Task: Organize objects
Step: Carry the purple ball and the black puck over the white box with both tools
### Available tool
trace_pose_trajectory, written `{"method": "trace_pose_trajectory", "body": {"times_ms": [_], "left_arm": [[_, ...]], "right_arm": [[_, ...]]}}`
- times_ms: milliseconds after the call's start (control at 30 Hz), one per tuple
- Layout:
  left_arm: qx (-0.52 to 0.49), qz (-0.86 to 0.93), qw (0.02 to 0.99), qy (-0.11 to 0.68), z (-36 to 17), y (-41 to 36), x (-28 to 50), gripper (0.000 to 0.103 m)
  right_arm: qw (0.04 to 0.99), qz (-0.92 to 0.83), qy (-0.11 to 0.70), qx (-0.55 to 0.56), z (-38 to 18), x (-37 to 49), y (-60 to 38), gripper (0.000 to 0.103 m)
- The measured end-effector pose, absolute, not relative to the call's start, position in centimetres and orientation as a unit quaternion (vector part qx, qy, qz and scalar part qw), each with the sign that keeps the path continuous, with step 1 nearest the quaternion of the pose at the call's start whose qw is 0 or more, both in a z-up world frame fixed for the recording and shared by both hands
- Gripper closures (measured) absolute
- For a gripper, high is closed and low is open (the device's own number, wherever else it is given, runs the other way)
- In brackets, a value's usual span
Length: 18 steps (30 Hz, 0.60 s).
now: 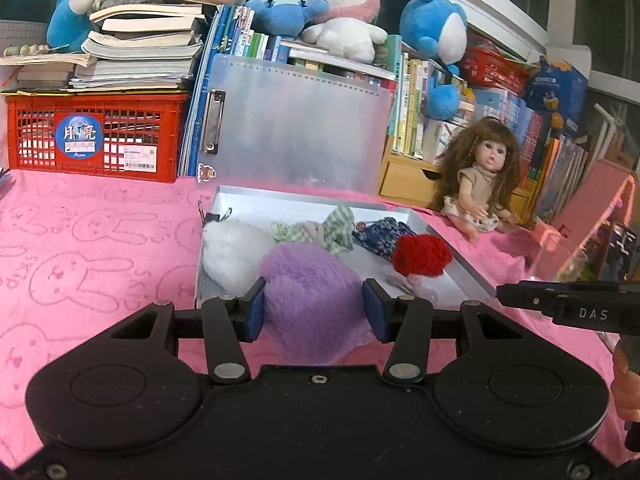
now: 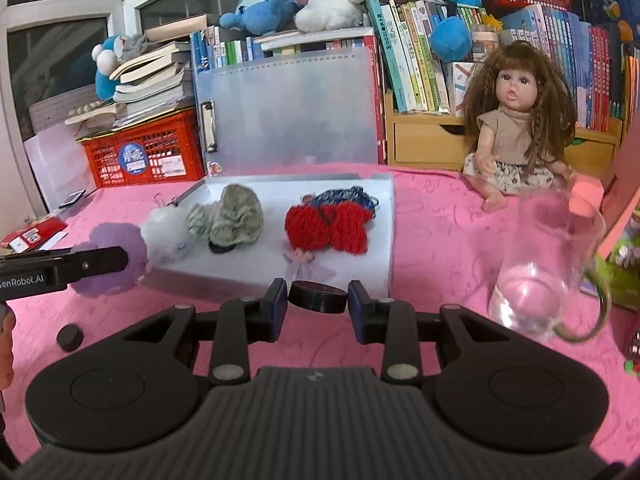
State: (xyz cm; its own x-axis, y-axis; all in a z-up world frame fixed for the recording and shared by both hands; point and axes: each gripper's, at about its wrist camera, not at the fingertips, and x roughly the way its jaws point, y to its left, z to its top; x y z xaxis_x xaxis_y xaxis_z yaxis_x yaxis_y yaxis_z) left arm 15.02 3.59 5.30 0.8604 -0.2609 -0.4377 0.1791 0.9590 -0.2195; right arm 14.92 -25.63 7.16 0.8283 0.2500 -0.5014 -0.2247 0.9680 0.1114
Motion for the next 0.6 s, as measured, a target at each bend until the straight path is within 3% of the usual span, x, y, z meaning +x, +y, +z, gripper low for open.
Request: {"method": "trace_pose_trajectory", "body": {"times_ms": [600], "left_arm": [[-0.082,-0.095,0.946,0.3,3.3,2.9,23.6,0.056]], "right_arm": [[0.941,0.1,0.323,0.019,5.4,23.1,-24.7,0.066]]}}
